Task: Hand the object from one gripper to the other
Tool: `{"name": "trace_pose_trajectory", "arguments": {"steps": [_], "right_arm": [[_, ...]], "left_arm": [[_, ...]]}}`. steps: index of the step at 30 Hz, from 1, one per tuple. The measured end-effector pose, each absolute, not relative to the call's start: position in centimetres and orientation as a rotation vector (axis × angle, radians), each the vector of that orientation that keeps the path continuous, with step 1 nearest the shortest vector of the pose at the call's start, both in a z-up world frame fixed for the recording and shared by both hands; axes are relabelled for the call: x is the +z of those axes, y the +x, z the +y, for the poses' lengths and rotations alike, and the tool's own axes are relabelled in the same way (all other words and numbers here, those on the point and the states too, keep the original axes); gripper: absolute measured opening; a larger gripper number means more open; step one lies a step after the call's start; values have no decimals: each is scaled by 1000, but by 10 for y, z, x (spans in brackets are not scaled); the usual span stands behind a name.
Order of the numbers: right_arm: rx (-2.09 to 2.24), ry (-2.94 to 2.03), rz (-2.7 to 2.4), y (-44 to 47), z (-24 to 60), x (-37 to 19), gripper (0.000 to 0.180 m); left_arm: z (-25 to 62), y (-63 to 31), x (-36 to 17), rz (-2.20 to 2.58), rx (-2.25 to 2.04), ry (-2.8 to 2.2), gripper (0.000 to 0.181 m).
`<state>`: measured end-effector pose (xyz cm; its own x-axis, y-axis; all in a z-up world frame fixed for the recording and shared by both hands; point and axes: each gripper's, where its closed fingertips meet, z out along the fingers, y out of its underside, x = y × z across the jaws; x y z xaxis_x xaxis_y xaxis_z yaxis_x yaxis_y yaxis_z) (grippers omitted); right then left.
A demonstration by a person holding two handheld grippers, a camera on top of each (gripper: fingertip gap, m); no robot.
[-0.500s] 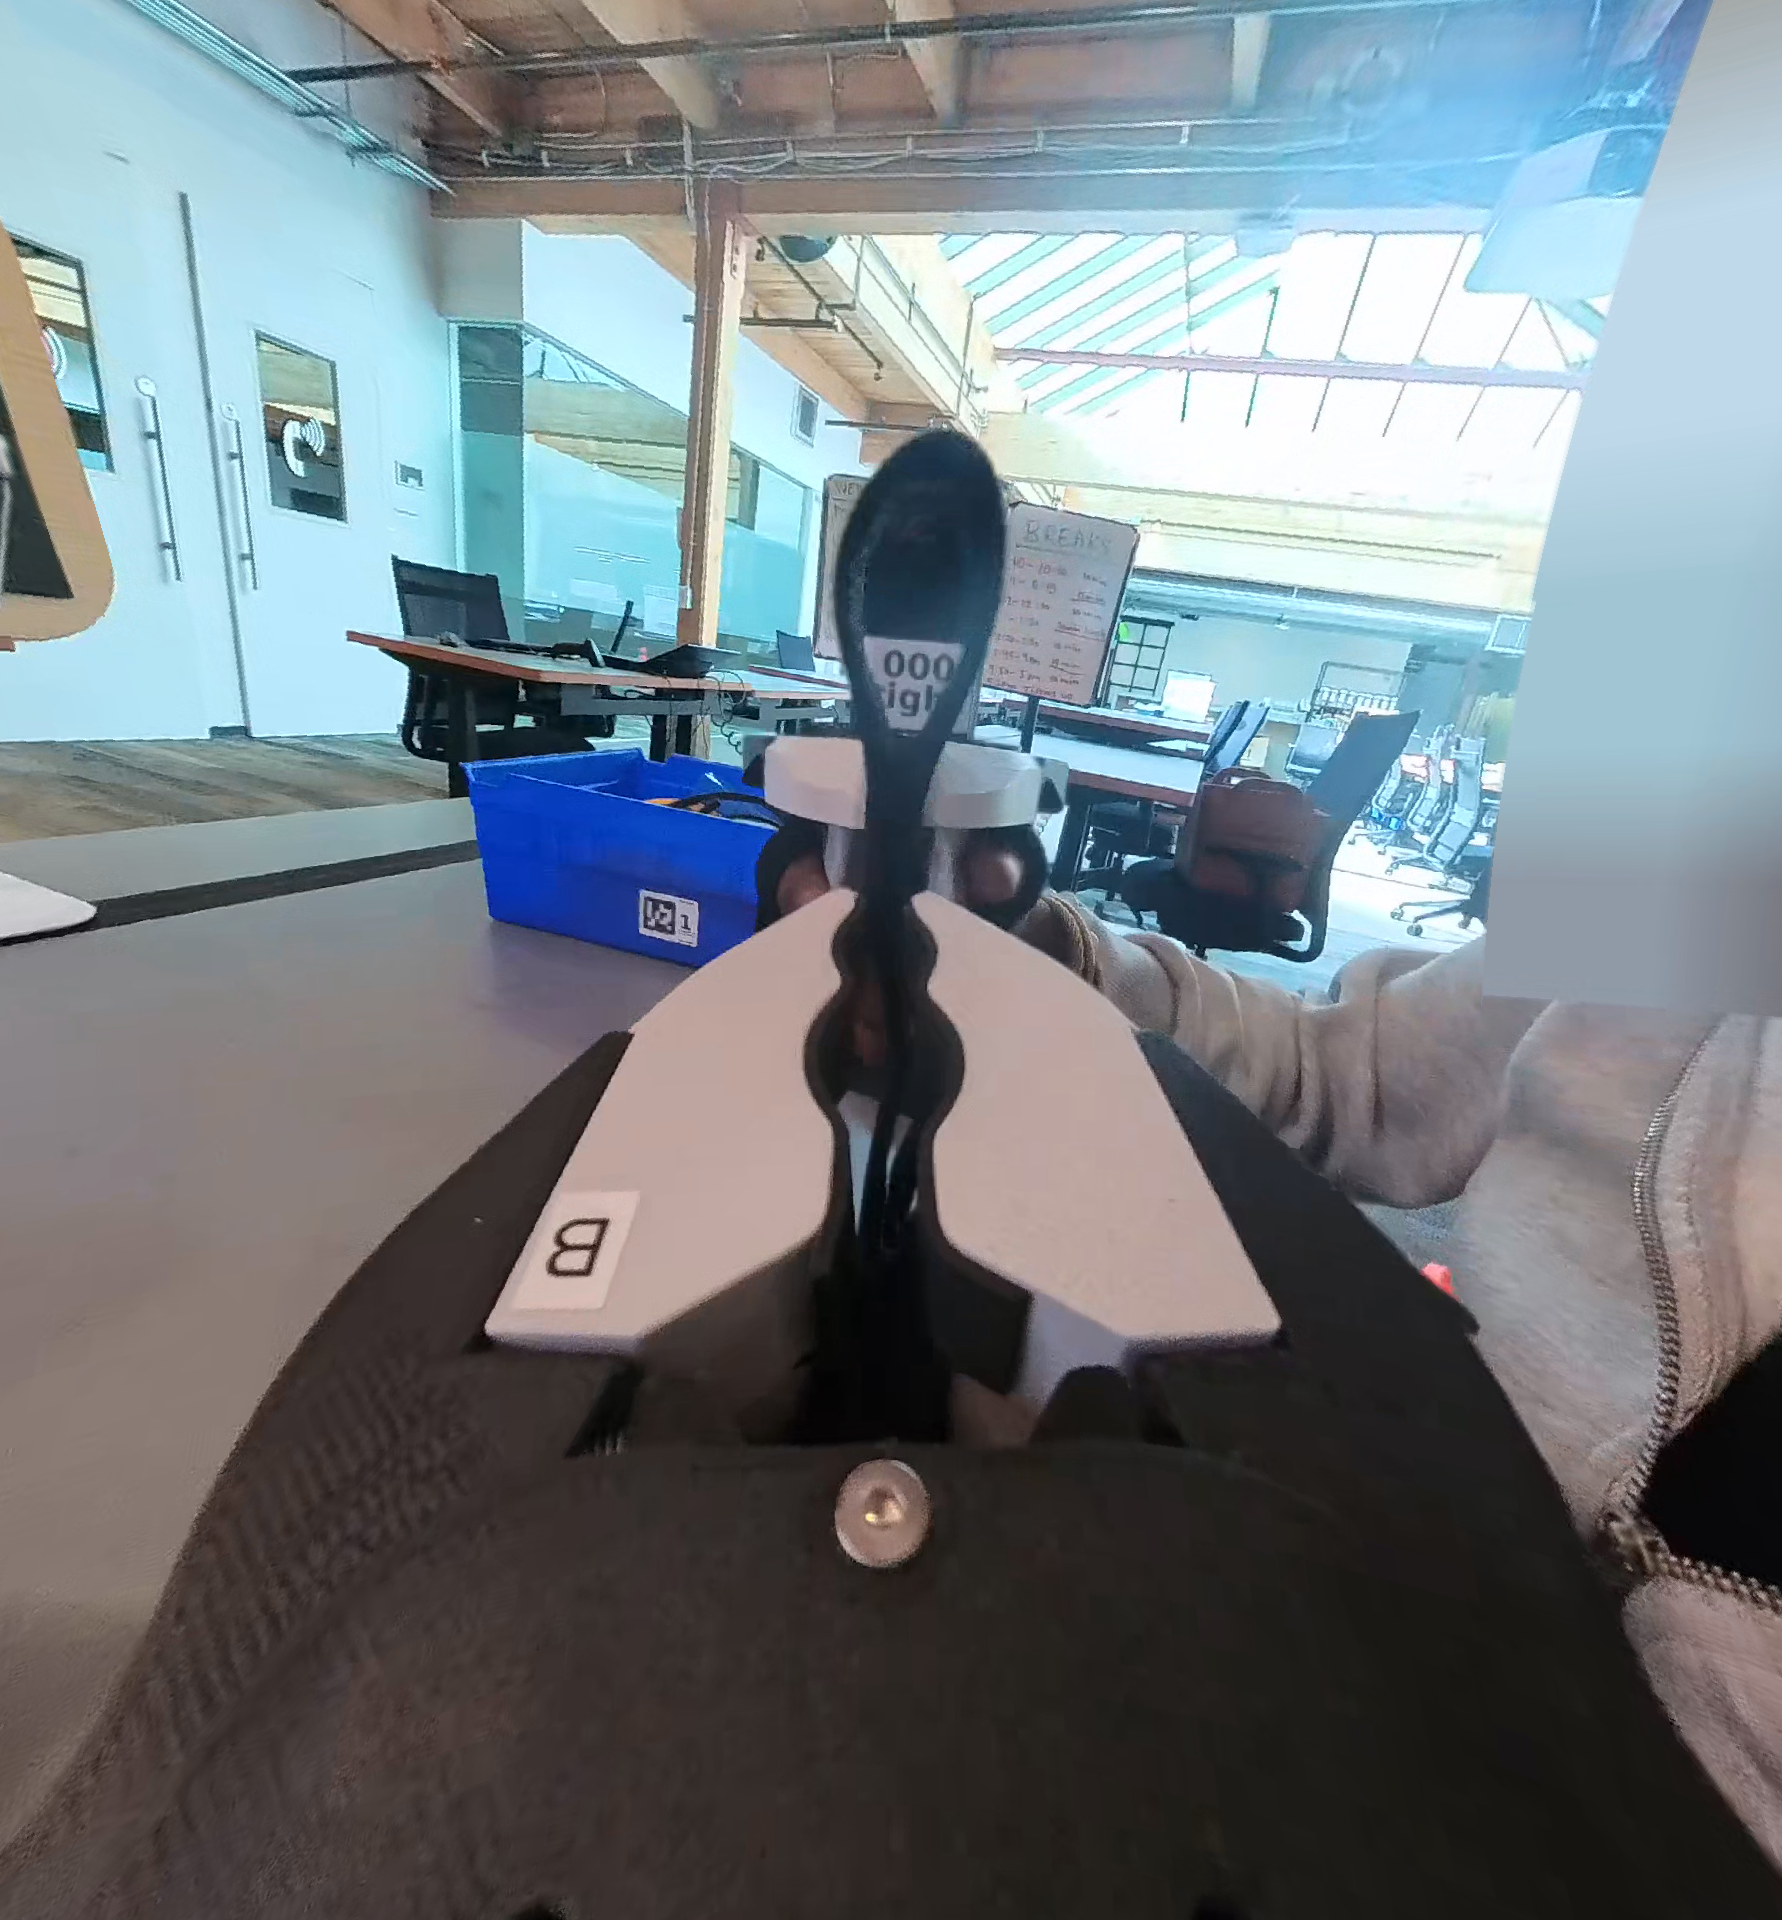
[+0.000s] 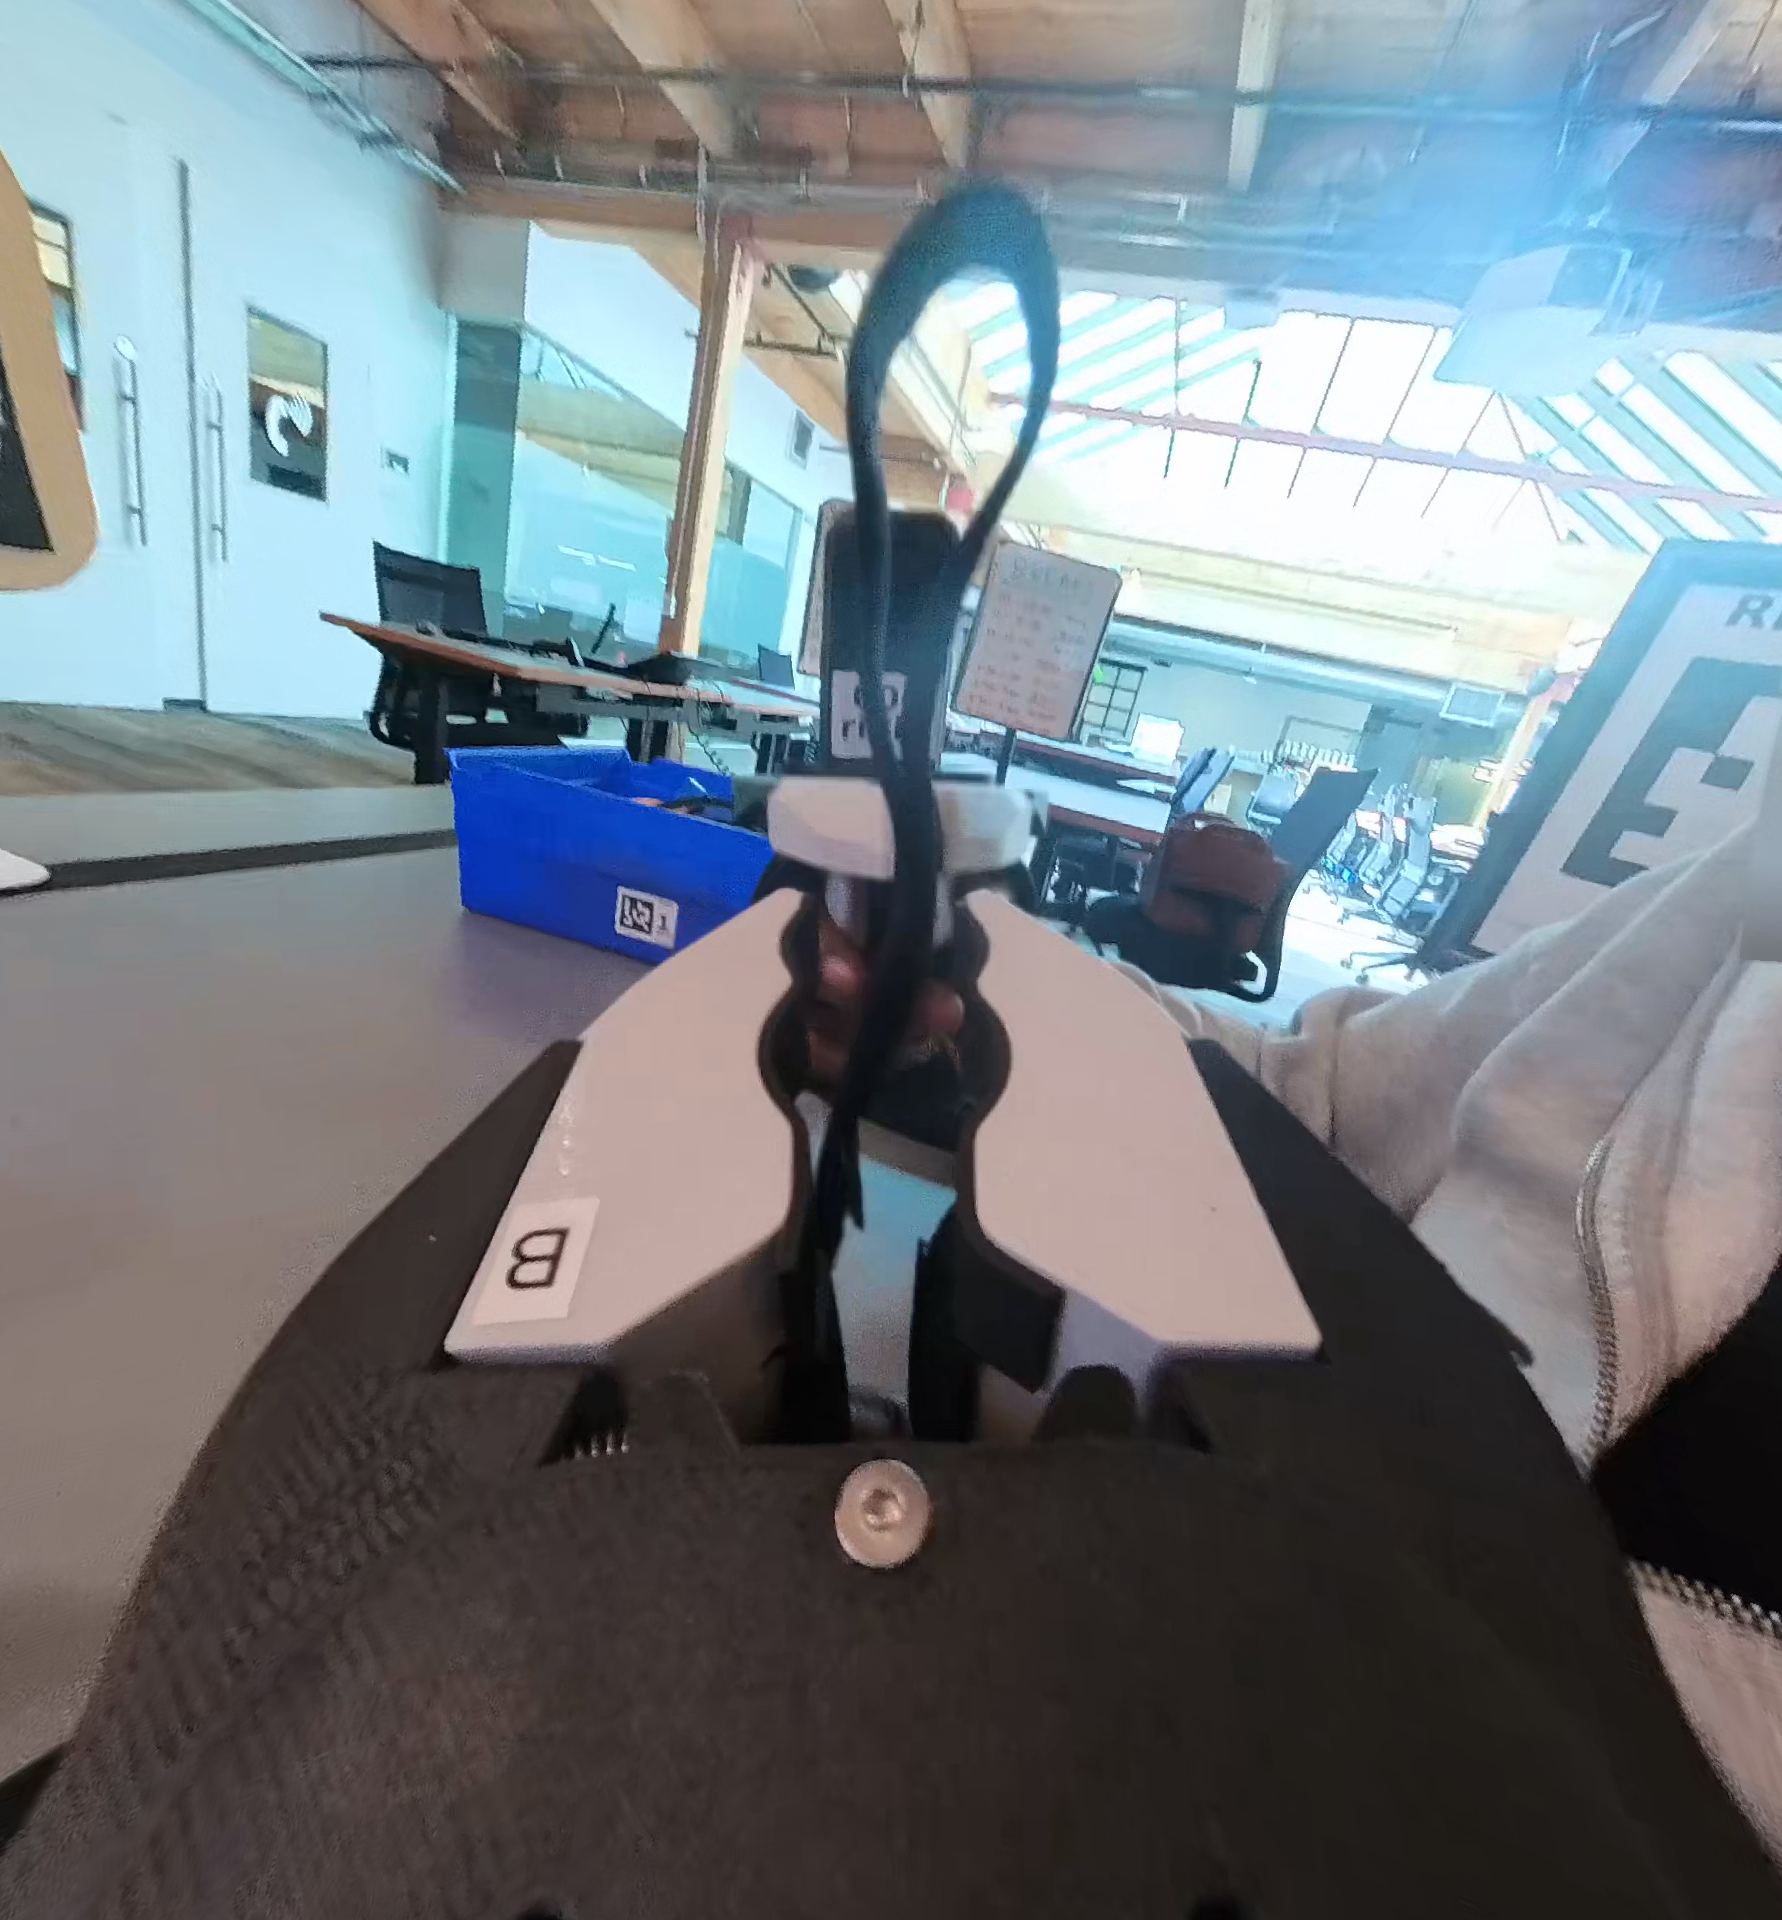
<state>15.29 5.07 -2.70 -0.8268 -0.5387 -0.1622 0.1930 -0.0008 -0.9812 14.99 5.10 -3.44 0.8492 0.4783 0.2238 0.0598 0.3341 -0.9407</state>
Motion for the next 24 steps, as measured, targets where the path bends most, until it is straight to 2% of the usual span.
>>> {"name": "trace_pose_trajectory", "arguments": {"steps": [4,6,9,11,12,14,21,22,24], "right_arm": [[-1896,-340,1771,150,51,-26,5],[-1906,-326,1759,149,50,-24,6],[-1884,-319,1808,146,47,-33,21],[-1812,-351,1882,150,43,-46,24],[-1785,-370,1902,153,42,-51,23],[-1786,-407,1914,158,41,-54,6],[-1850,-386,1860,153,46,-40,4],[-1863,-375,1855,151,46,-38,4],[-1871,-372,1850,150,47,-36,4]], "left_arm": [[58,150,-39,-496,283,-1240,6],[57,149,-37,-500,286,-1232,4],[51,149,-28,-500,278,-1176,4],[47,149,-23,-503,276,-1149,4],[47,150,-22,-501,274,-1145,4],[47,151,-22,-497,264,-1141,5],[55,153,-48,-519,222,-1256,23],[58,154,-53,-518,205,-1280,22],[62,153,-58,-519,216,-1295,5]]}}
